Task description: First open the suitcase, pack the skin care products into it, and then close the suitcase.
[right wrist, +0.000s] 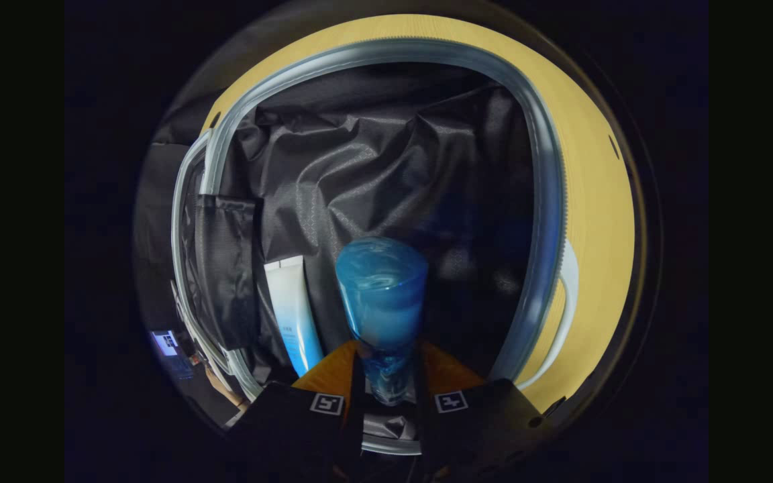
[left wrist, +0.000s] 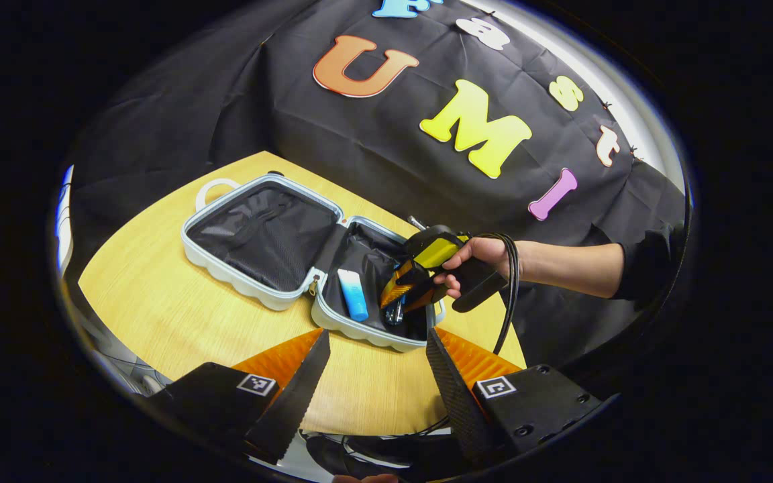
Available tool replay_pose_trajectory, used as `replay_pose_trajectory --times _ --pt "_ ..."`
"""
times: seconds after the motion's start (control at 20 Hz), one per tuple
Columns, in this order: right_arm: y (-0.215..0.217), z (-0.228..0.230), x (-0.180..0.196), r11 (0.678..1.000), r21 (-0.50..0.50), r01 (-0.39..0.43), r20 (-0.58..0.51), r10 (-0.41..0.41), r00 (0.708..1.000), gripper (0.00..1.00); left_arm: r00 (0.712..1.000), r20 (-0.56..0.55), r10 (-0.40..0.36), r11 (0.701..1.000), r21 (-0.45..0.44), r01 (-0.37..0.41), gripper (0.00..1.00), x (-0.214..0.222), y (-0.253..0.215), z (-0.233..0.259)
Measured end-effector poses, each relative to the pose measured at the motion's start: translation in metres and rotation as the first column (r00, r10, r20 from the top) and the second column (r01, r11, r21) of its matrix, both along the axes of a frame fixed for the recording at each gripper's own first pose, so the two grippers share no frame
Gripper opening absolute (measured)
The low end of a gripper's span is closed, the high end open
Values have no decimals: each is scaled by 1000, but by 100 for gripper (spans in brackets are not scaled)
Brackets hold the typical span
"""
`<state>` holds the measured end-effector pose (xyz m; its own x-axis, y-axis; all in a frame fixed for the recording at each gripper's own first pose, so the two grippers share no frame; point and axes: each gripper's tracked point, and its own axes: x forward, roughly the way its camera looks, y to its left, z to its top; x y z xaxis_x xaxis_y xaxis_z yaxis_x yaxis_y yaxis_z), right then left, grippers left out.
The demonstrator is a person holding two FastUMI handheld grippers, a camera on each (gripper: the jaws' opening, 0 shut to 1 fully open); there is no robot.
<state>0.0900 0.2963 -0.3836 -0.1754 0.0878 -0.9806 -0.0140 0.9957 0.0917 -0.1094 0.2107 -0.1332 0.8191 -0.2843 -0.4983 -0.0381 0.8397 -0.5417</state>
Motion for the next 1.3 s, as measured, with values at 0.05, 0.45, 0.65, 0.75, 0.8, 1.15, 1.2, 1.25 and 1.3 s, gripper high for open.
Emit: replay_pose_trajectory --times 0.05,0.45,0.65,0.75,0.8,1.15,1.2,1.25,1.3 --pt "0 0 0 1000 -4 1 5 -1 1000 33 1000 7 1 1000 15 -1 93 4 3 2" --pt "-4 18 -11 999 -6 39 29 -39 999 47 999 31 28 999 17 -28 93 19 25 3" --pt "-7 70 -29 994 108 -20 117 7 993 62 995 18 100 994 49 -101 93 50 105 -22" --pt "-15 103 -41 982 172 -72 207 36 978 68 990 -32 137 983 124 -132 93 76 160 -47" --pt "-22 118 -48 975 198 -98 255 45 966 69 986 -59 159 975 166 -147 93 89 189 -59" --pt "-91 191 -112 921 386 -58 391 -106 914 64 952 -242 189 950 289 -115 91 192 308 -142" --pt "-100 197 -119 913 405 -47 396 -128 909 69 944 -273 183 950 297 -98 91 203 316 -158" --pt "-108 202 -123 906 421 -27 397 -158 904 69 937 -303 177 949 303 -82 91 211 318 -167" --pt "-113 206 -126 898 439 -1 395 -192 898 69 925 -333 182 946 316 -72 91 219 323 -177"
